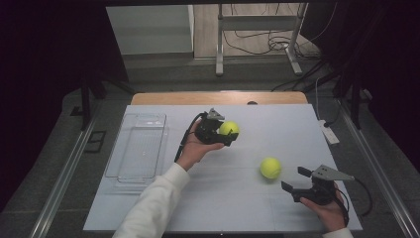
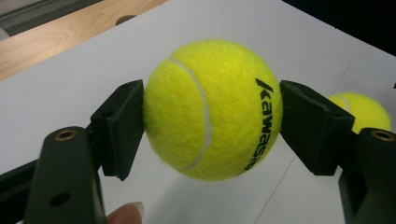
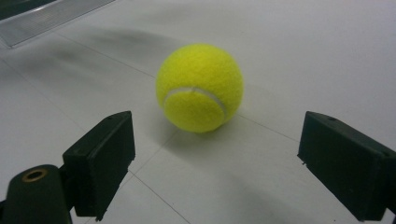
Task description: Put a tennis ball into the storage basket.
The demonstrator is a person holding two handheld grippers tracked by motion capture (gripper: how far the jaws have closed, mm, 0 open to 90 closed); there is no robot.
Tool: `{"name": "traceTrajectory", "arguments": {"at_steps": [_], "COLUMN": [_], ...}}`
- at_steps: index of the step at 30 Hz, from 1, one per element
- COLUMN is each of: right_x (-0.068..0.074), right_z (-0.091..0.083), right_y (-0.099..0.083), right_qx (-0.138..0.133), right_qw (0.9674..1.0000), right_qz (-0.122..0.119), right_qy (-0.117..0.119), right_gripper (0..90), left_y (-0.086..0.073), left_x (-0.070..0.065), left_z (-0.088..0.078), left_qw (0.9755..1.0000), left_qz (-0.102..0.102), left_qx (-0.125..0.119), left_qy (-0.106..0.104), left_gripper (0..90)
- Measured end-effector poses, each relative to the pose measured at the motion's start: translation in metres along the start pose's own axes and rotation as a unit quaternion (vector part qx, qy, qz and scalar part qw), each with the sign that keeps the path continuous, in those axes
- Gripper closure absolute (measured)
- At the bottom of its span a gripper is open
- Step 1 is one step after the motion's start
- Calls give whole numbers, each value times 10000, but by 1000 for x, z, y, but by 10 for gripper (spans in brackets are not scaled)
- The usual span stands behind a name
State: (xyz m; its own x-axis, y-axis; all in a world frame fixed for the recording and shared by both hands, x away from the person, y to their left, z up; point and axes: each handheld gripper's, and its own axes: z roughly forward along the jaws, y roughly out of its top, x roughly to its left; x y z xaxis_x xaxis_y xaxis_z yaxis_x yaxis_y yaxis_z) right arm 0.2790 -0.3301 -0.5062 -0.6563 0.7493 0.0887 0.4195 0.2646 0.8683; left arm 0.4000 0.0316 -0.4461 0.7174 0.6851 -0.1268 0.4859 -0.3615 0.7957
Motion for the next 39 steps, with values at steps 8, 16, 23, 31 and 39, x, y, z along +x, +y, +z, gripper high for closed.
{"name": "traceTrajectory", "arguments": {"at_steps": [8,16,23,31,39], "right_x": [0,0,0,0,0], "right_z": [0,0,0,0,0], "right_y": [0,0,0,0,0], "right_qx": [3,6,4,16,15], "right_qw": [10000,10000,10000,10000,10000], "right_qz": [7,10,10,9,4], "right_qy": [5,0,0,-14,-19], "right_gripper": [112,111,111,112,111], "left_y": [-3,-7,-9,-10,-10], "left_x": [2,1,1,0,1], "left_z": [-8,-16,-21,-25,-30], "left_qw": [10000,9999,9998,9996,9993], "left_qz": [-44,-32,-33,-38,-44], "left_qx": [-70,-146,-211,-278,-365], "left_qy": [47,43,22,24,57], "left_gripper": [271,271,271,271,271]}}
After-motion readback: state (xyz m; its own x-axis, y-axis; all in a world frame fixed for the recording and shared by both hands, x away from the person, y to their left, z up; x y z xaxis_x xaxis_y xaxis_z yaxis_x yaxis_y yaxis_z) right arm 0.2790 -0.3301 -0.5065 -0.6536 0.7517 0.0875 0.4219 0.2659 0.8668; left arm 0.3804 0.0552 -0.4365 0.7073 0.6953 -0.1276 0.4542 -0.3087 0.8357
